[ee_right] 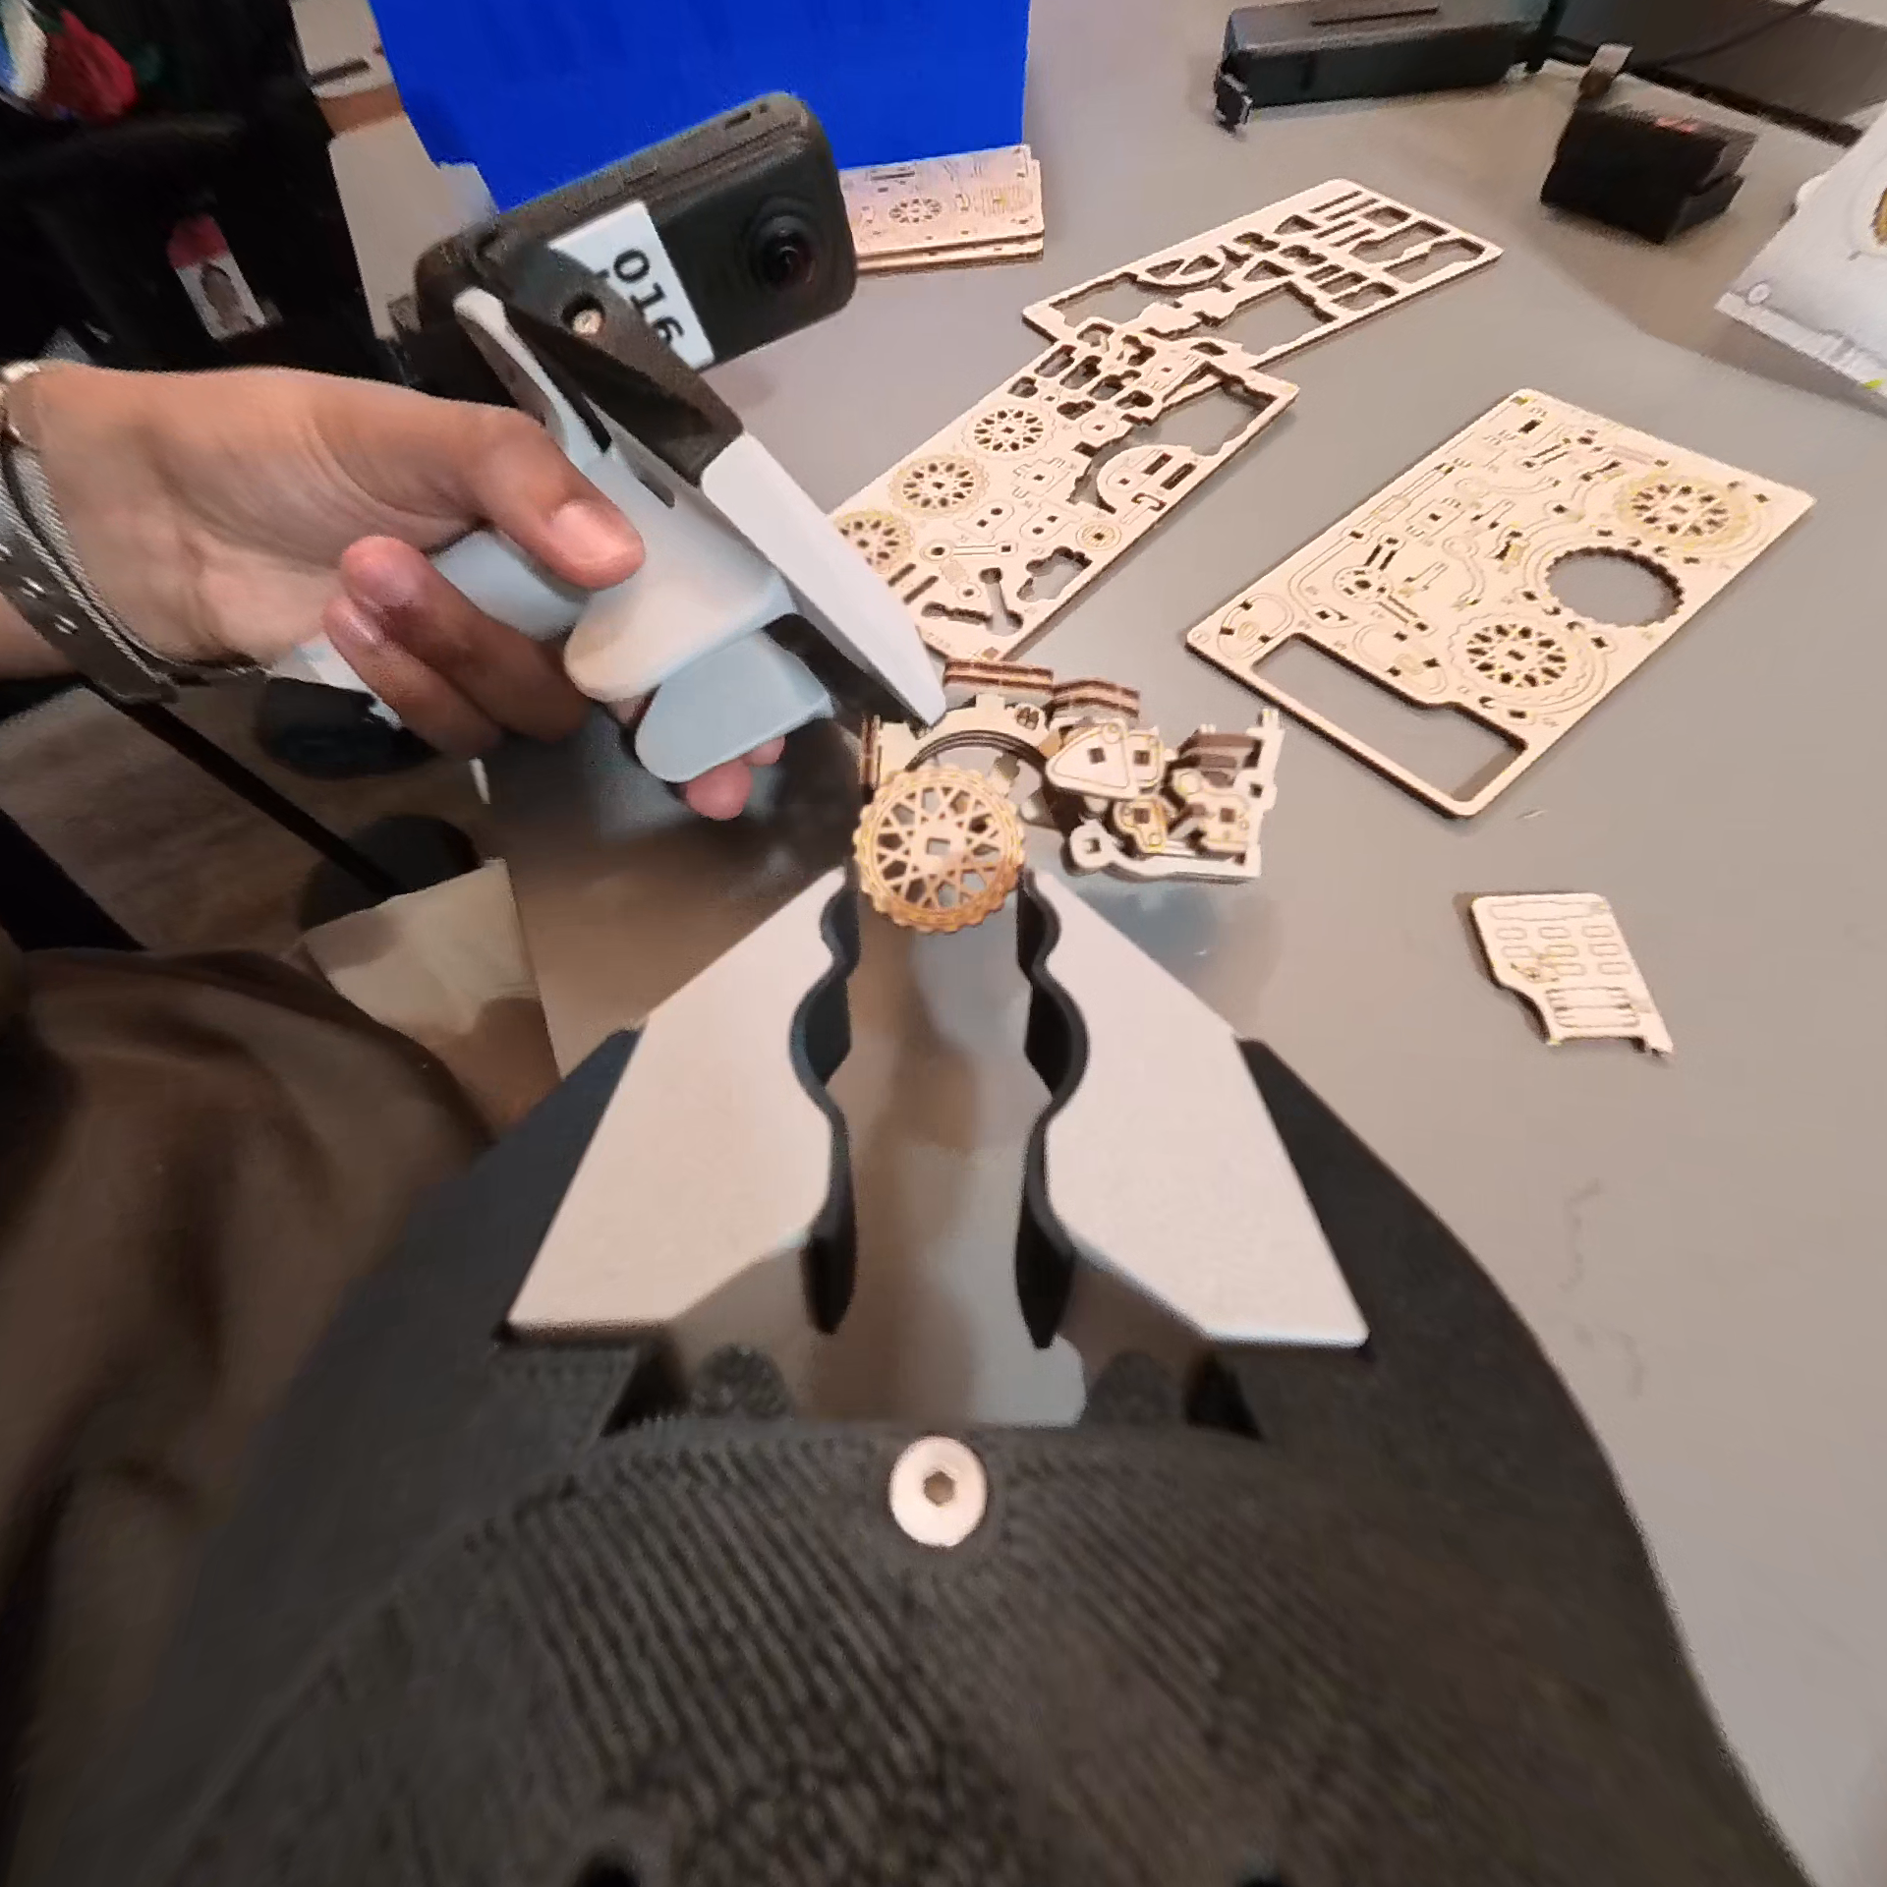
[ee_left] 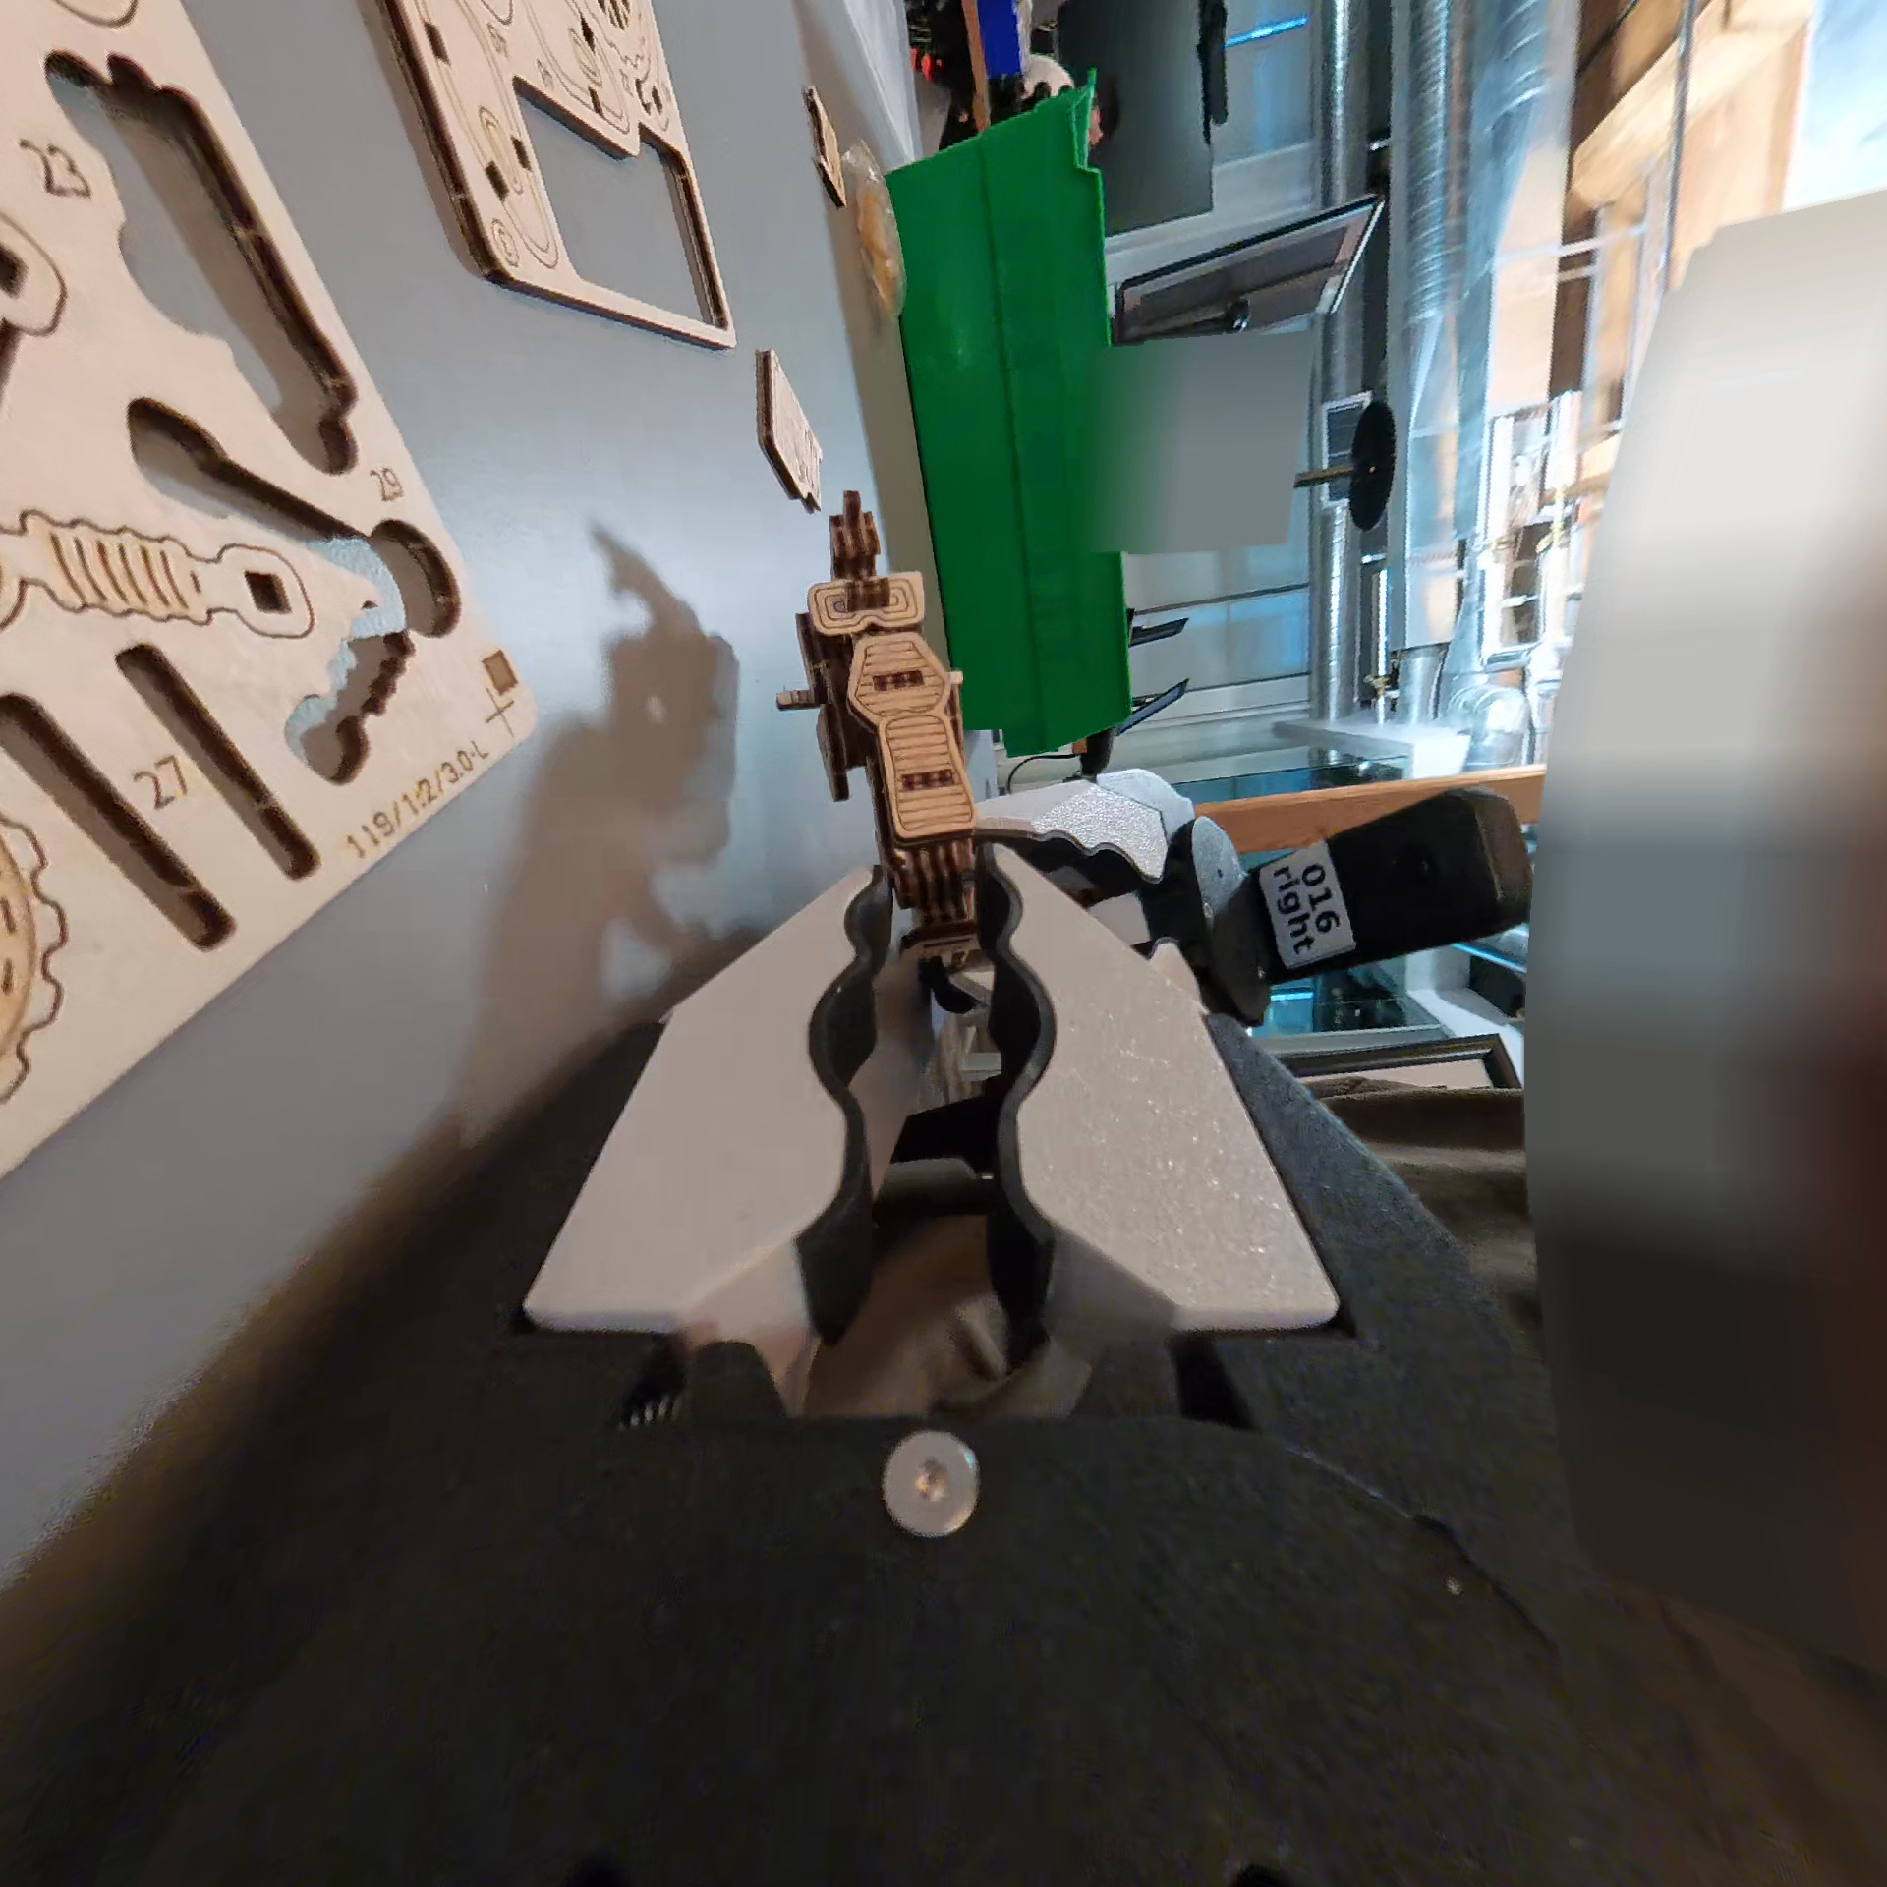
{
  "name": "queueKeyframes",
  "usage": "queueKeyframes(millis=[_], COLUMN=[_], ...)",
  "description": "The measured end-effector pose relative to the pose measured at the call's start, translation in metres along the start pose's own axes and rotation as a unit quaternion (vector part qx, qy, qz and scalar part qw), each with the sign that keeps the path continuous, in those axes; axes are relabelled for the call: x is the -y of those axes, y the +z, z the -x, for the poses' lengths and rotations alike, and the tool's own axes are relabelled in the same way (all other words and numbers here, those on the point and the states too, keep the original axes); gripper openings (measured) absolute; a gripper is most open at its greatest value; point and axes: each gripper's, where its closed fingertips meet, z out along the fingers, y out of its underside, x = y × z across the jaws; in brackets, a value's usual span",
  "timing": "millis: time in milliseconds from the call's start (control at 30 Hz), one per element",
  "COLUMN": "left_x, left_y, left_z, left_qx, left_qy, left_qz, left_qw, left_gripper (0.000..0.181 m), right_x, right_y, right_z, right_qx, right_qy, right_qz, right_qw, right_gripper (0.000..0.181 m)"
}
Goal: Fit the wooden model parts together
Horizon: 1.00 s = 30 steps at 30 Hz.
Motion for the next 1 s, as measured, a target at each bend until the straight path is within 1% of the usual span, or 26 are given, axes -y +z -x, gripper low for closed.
queueKeyframes(millis=[133,400,700,1000], left_x=[0.0004,-0.0008,-0.0026,-0.0043], left_y=[-0.0008,-0.0010,0.0001,0.0013], left_z=[-0.0010,-0.0019,-0.0018,-0.0007], left_qx=[-0.012,-0.022,-0.021,-0.010], left_qy=[-0.010,-0.009,-0.004,0.015], left_qz=[0.001,0.009,0.014,0.017], left_qw=[1.000,1.000,1.000,1.000], left_gripper=[0.015,0.015,0.015,0.015], right_x=[0.0021,0.0084,0.0034,0.0002], right_y=[0.0019,-0.0034,0.0009,0.0002], right_z=[0.0004,-0.0085,-0.0043,-0.0044], right_qx=[-0.007,0.014,0.019,0.023], right_qy=[-0.016,0.047,0.036,0.044], right_qz=[-0.003,-0.027,-0.007,0.001], right_qw=[1.000,0.998,0.999,0.999], right_gripper=[0.029,0.028,0.029,0.029])
